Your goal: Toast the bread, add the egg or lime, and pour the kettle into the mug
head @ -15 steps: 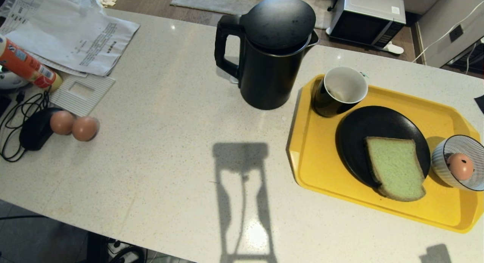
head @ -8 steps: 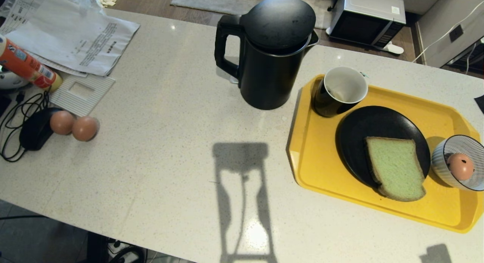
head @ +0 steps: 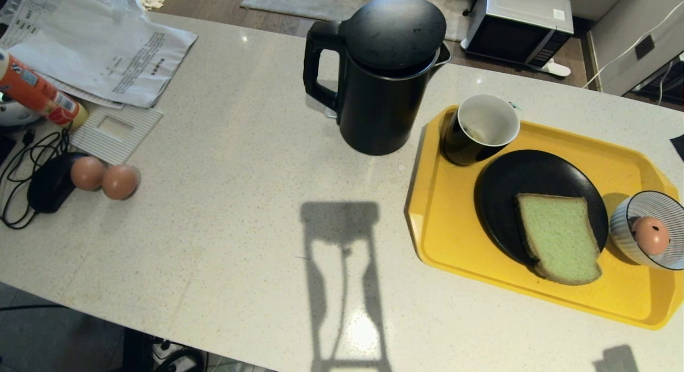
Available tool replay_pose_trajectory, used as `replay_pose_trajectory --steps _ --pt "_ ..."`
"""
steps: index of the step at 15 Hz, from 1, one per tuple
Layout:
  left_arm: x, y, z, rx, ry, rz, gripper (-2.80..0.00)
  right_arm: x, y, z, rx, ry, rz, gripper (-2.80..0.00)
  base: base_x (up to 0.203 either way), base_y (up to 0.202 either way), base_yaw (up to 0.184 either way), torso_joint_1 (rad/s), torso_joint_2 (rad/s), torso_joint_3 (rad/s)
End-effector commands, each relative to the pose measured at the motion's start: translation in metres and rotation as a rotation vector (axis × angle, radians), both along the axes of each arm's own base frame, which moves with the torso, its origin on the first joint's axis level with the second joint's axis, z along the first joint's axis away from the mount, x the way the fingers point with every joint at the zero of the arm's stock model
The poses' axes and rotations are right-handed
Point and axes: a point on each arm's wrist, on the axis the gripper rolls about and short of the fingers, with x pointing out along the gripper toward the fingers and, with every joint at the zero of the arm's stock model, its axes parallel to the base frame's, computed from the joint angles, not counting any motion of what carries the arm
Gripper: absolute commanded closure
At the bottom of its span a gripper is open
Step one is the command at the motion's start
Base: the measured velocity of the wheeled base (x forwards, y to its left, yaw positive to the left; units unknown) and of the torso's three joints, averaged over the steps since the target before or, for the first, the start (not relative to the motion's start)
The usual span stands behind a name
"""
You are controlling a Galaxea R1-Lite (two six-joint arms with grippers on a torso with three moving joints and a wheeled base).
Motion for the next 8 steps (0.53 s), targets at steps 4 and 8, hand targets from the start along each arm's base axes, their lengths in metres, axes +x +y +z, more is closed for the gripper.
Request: replay_pose_trajectory --steps 4,8 --pt "0.0012 0.0 -0.0043 -0.002 0.014 0.001 0.0 0.0001 0.0 0.0 -0.002 0.001 0.001 0.0 0.0 0.0 0.0 0.0 0.0 0.0" --pt "0.0011 -0.0001 -0.0042 0.029 0.014 -0.002 0.0 0.0002 0.0001 -0.0007 -0.065 0.004 0.006 0.0 0.0 0.0 0.0 0.0 0.0 0.0"
